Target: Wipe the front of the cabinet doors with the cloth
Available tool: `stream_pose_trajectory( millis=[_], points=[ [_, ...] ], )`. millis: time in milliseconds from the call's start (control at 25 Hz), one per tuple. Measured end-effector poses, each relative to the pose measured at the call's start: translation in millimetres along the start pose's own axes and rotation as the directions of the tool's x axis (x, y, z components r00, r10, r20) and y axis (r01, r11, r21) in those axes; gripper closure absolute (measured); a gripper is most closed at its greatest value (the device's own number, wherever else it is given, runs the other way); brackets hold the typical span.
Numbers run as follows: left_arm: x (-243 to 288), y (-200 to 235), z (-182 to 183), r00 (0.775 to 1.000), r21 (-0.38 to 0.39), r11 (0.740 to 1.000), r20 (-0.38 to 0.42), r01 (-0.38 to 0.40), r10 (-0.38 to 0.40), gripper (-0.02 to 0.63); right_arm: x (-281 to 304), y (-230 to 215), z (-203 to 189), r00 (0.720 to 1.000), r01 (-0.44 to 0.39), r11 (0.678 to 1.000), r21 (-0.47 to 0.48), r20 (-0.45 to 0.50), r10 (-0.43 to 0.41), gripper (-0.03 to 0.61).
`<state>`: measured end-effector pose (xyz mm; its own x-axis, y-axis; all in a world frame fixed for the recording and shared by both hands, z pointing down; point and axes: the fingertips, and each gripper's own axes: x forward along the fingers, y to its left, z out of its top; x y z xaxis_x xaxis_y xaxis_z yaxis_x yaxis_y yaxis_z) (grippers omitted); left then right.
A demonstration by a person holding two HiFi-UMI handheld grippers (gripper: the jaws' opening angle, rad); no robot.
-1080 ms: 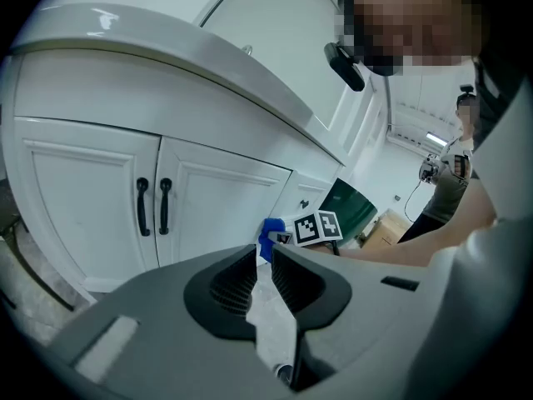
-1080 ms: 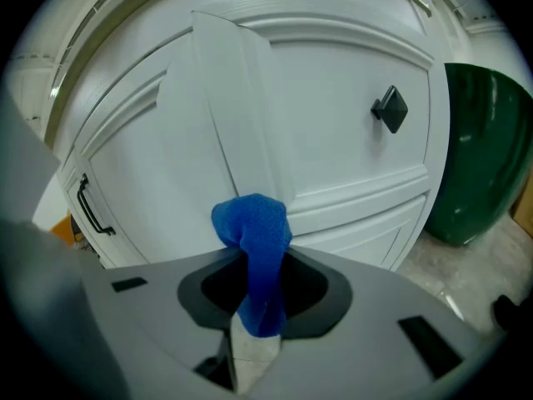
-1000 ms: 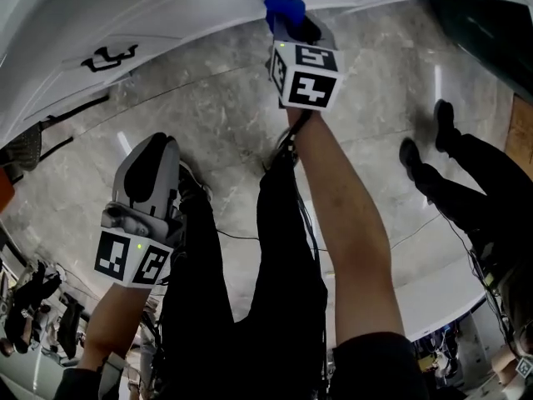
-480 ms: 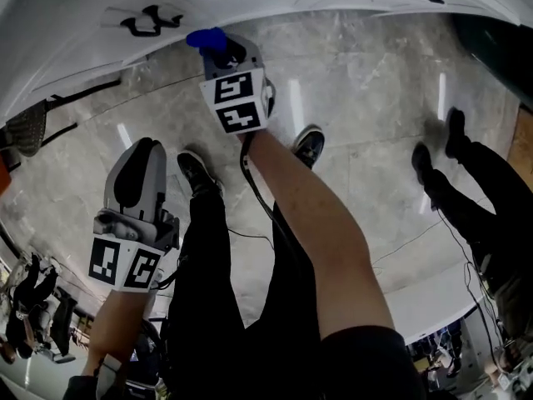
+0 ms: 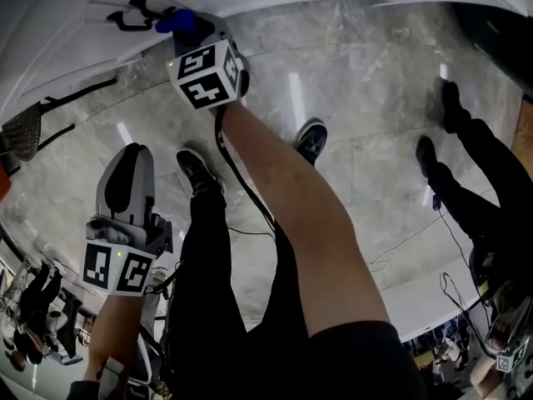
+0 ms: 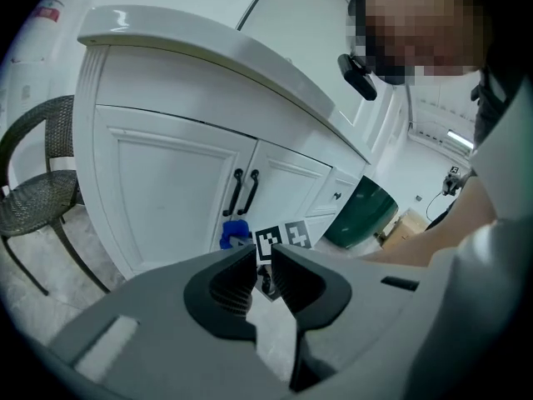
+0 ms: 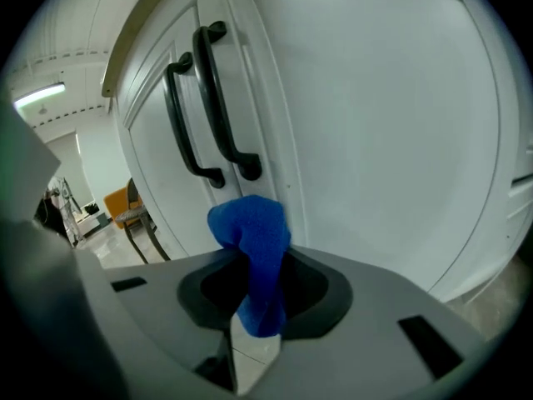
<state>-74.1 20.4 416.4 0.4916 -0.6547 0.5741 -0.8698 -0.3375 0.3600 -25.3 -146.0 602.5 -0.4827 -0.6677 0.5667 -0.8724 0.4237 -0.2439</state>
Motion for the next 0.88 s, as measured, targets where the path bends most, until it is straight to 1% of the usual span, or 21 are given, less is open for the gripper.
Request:
stream_pose_trajectory(
  millis=[80, 200, 400, 480, 600, 720, 840, 880],
  points=[
    [8.7, -15.0, -1.9, 1.0, 0.003, 1.0, -0.006, 0.022, -0.021, 0.557, -4.4, -9.9, -0.8, 1.0, -0.003, 0.999, -0.033, 0.002, 0.003, 0.492],
    [23.6, -35.8, -7.1, 0.999, 0.01, 0.999, -0.02, 0.045, -0.044, 0.557, -13.9, -42.9, -6.4, 0.999, 0.032, 0.999, -0.026, 0.002, -0.032, 0.492],
    [52.6, -67.6, -16.6, 0.997, 0.001, 0.998, -0.041, 0.062, -0.062, 0.557, -35.0, -121.2, -21.3, 0.992, 0.125, 0.99, 0.062, 0.008, -0.125, 0.492],
    [62.8, -80.9, -19.2, 0.996, 0.009, 0.997, -0.053, 0.079, -0.078, 0.557, -44.8, -148.8, -28.2, 0.986, 0.167, 0.981, 0.098, 0.009, -0.169, 0.492],
    [76.6, -100.8, -19.4, 0.992, 0.026, 0.994, -0.07, 0.107, -0.105, 0.557, -64.3, -190.7, -35.9, 0.973, 0.231, 0.963, 0.142, -0.014, -0.231, 0.492],
    [90.1, -115.7, -13.9, 0.991, 0.038, 0.992, -0.069, 0.12, -0.117, 0.557, -80.1, -221.3, -35.3, 0.967, 0.254, 0.96, 0.116, -0.027, -0.252, 0.492],
    [102.1, -123.7, -9.8, 0.992, 0.042, 0.992, -0.054, 0.12, -0.118, 0.557, -87.8, -234.0, -37.2, 0.972, 0.233, 0.971, 0.045, -0.028, -0.232, 0.492],
    [105.6, -123.6, -9.0, 0.992, 0.04, 0.992, -0.048, 0.118, -0.116, 0.557, -91.2, -238.9, -38.2, 0.971, 0.237, 0.971, 0.024, -0.033, -0.236, 0.492]
  ],
)
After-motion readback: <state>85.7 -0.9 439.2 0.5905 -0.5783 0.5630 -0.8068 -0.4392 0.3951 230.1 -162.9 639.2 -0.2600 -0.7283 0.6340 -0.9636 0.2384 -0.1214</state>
